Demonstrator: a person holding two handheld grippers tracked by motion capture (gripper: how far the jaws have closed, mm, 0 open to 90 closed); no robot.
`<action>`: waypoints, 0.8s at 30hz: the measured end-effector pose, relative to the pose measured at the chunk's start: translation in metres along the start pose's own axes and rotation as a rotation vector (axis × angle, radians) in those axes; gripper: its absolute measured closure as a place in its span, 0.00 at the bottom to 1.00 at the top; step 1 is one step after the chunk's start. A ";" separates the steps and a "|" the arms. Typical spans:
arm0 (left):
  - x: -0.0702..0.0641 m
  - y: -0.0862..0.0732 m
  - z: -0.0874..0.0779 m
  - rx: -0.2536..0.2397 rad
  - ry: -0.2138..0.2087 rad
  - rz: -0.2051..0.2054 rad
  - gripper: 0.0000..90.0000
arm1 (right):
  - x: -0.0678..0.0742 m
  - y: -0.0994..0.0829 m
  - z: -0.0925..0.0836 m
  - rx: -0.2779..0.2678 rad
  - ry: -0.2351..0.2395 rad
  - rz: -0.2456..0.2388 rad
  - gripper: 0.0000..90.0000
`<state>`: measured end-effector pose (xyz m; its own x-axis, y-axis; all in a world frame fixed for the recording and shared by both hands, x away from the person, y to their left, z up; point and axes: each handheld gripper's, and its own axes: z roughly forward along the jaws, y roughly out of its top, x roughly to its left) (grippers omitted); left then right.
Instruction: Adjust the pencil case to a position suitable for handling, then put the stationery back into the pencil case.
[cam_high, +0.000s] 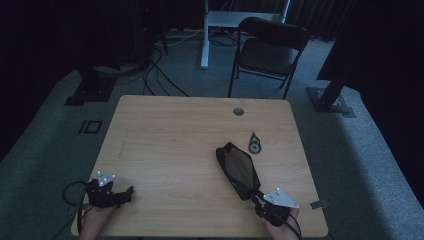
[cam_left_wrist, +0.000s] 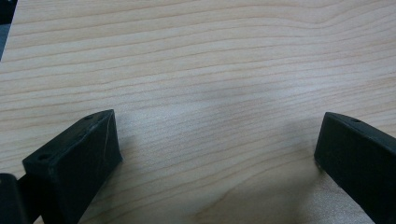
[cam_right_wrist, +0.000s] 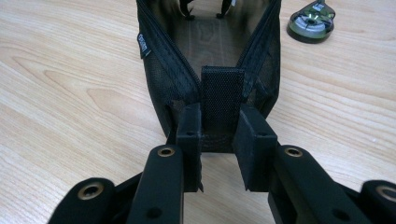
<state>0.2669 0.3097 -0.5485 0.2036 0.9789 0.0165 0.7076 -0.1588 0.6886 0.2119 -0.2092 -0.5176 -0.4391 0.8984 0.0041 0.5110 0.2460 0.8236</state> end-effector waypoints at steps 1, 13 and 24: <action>0.000 0.000 0.000 0.000 0.000 0.000 0.00 | 0.000 0.001 -0.001 -0.003 0.001 -0.007 0.80; 0.000 0.000 0.000 0.000 0.000 0.000 0.00 | 0.000 0.018 -0.008 -0.046 0.036 -0.020 0.58; 0.000 0.000 0.000 0.000 0.000 0.000 0.00 | -0.011 0.045 -0.011 -0.125 0.036 -0.026 0.39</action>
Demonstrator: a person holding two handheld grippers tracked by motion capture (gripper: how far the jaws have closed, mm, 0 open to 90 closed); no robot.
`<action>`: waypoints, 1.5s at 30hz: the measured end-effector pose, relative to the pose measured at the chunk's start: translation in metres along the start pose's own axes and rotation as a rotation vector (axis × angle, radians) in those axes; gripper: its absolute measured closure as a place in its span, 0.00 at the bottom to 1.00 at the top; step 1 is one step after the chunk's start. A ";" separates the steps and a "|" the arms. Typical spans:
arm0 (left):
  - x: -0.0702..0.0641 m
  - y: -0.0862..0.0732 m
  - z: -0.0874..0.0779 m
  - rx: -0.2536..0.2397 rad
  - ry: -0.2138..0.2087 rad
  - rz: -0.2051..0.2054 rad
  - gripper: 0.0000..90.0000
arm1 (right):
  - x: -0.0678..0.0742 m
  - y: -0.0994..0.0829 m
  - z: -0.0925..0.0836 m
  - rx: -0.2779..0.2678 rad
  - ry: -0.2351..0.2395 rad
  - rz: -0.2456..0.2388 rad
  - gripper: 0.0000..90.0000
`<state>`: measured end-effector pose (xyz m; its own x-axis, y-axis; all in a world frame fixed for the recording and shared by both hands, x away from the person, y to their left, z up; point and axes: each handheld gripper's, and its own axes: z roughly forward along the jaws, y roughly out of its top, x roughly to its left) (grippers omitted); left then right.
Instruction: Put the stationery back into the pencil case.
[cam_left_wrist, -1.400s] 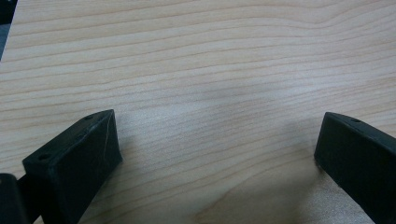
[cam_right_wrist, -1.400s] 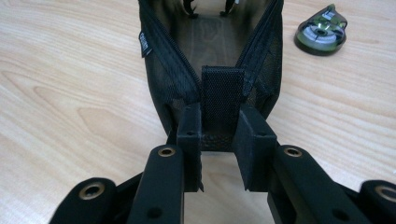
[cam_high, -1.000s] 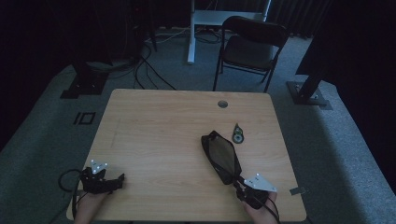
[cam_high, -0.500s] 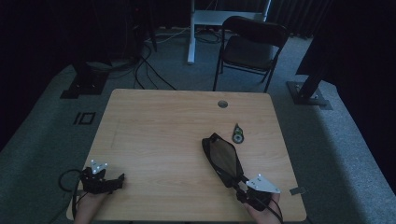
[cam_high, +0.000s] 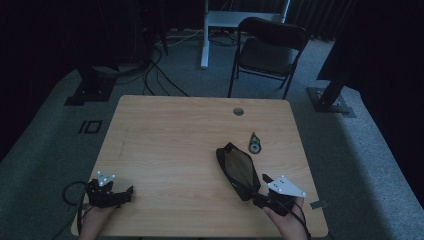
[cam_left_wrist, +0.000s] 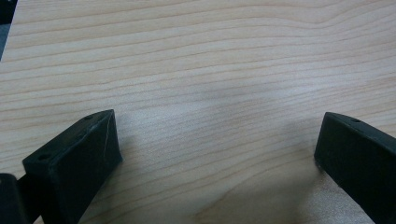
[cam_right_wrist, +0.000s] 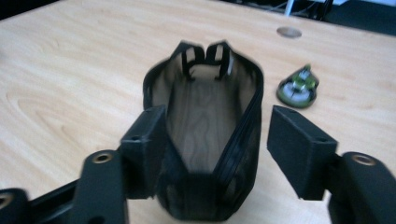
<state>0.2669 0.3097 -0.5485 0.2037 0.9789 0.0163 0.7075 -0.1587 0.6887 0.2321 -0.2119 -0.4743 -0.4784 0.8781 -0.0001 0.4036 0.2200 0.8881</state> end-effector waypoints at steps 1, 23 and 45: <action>0.000 0.000 0.000 0.000 0.000 0.000 0.00 | -0.001 0.003 0.000 -0.007 0.004 0.000 0.35; 0.000 0.000 0.000 -0.002 0.000 -0.002 0.00 | -0.047 0.031 0.043 -0.027 -0.070 0.056 0.21; 0.000 0.000 0.000 0.000 -0.001 -0.002 0.00 | -0.102 0.038 0.119 0.089 -0.159 0.139 0.18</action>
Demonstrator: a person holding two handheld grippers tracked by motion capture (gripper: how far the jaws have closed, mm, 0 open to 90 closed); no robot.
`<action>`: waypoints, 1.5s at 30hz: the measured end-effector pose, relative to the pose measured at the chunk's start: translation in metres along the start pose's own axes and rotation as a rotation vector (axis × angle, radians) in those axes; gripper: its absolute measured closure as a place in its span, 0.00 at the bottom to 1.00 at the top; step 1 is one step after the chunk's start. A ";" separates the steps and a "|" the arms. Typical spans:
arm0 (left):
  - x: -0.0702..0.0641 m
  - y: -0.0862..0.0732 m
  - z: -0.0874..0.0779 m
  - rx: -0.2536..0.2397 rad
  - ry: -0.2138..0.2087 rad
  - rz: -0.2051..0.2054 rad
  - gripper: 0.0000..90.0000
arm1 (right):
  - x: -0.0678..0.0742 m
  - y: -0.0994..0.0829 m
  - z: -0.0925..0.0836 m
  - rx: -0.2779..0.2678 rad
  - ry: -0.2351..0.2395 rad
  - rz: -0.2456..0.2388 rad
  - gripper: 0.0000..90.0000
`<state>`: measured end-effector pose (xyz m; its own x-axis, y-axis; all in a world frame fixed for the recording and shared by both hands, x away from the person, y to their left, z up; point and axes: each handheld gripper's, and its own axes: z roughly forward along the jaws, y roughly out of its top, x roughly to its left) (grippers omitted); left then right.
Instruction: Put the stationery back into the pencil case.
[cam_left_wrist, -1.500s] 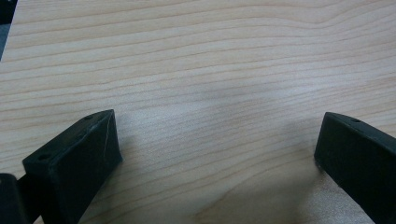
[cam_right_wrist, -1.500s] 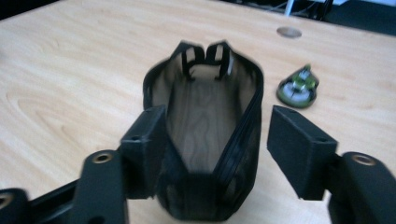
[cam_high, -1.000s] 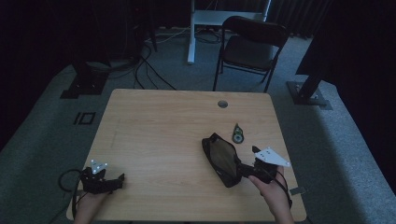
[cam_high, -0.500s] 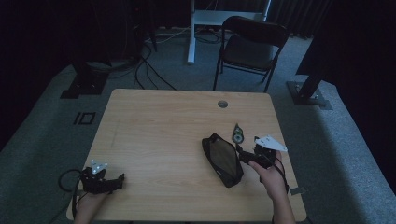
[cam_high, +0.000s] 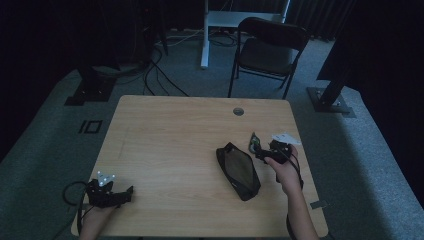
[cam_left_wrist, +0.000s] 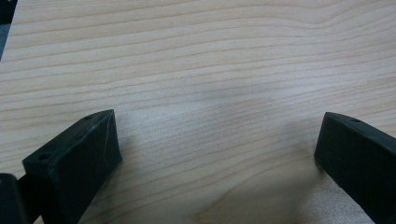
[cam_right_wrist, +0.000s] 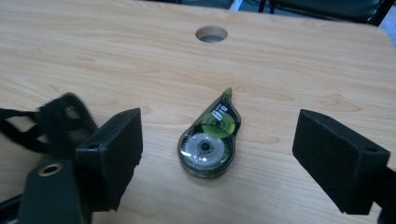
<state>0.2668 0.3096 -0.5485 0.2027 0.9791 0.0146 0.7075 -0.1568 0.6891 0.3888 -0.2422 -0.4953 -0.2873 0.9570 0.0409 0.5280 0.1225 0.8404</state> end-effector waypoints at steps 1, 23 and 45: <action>0.000 0.000 0.000 0.000 0.000 0.000 0.00 | -0.001 0.000 0.003 0.003 -0.002 -0.002 0.18; 0.000 0.000 0.000 0.000 0.000 0.000 0.00 | -0.012 -0.002 0.072 0.115 -0.059 0.031 0.18; 0.000 0.000 0.000 0.000 0.000 0.000 0.00 | -0.004 -0.005 0.083 0.180 -0.014 -0.033 0.51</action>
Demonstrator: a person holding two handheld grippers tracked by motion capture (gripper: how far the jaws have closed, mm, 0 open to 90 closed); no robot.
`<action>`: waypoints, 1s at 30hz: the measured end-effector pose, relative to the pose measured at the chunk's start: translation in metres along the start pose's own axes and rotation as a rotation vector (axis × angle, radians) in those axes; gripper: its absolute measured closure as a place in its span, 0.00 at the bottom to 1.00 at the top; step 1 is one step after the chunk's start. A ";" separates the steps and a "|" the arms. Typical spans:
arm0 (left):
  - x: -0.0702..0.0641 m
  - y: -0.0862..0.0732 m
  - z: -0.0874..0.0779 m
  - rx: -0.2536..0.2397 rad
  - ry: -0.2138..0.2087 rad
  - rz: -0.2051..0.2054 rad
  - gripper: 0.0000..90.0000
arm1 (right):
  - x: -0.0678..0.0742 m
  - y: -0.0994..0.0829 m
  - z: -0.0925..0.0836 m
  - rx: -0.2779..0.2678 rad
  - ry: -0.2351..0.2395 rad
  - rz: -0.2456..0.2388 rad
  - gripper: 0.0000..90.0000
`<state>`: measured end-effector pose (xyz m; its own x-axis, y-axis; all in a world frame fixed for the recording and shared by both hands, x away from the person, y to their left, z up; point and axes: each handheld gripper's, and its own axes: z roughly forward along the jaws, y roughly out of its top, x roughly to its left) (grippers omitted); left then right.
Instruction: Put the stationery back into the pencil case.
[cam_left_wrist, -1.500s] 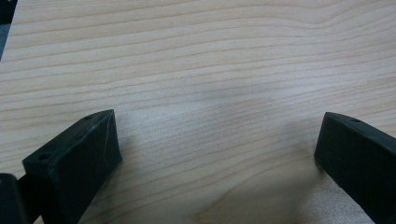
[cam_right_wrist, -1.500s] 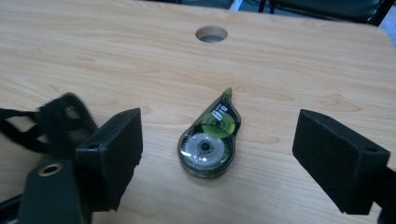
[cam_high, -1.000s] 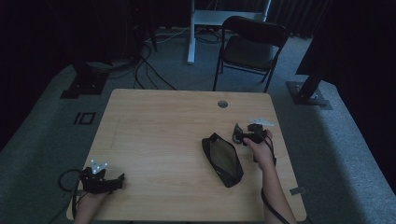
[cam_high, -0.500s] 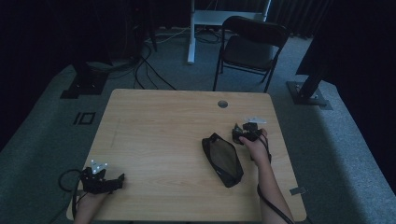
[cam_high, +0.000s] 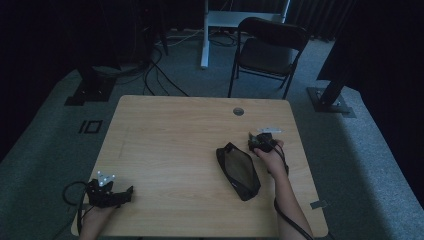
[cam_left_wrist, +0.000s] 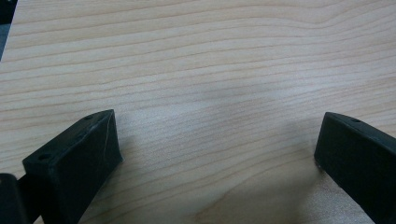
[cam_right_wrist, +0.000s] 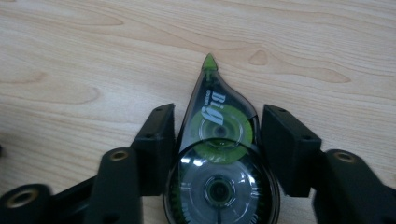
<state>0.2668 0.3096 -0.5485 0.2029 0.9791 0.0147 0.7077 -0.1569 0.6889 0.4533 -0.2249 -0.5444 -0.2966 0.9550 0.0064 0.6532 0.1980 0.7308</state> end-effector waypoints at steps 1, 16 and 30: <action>0.000 0.000 0.000 0.000 0.000 0.000 0.00 | 0.000 0.000 0.000 -0.003 -0.004 -0.008 0.52; 0.000 0.000 0.000 0.000 0.000 0.000 0.00 | -0.003 0.011 -0.026 -0.014 -0.020 -0.016 0.55; 0.000 0.000 0.000 0.000 0.000 0.000 0.00 | 0.000 0.020 -0.071 -0.050 -0.006 0.009 0.55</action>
<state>0.2668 0.3096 -0.5485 0.2029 0.9791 0.0148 0.7076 -0.1570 0.6890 0.4170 -0.2364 -0.4816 -0.2871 0.9579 0.0092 0.6198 0.1785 0.7642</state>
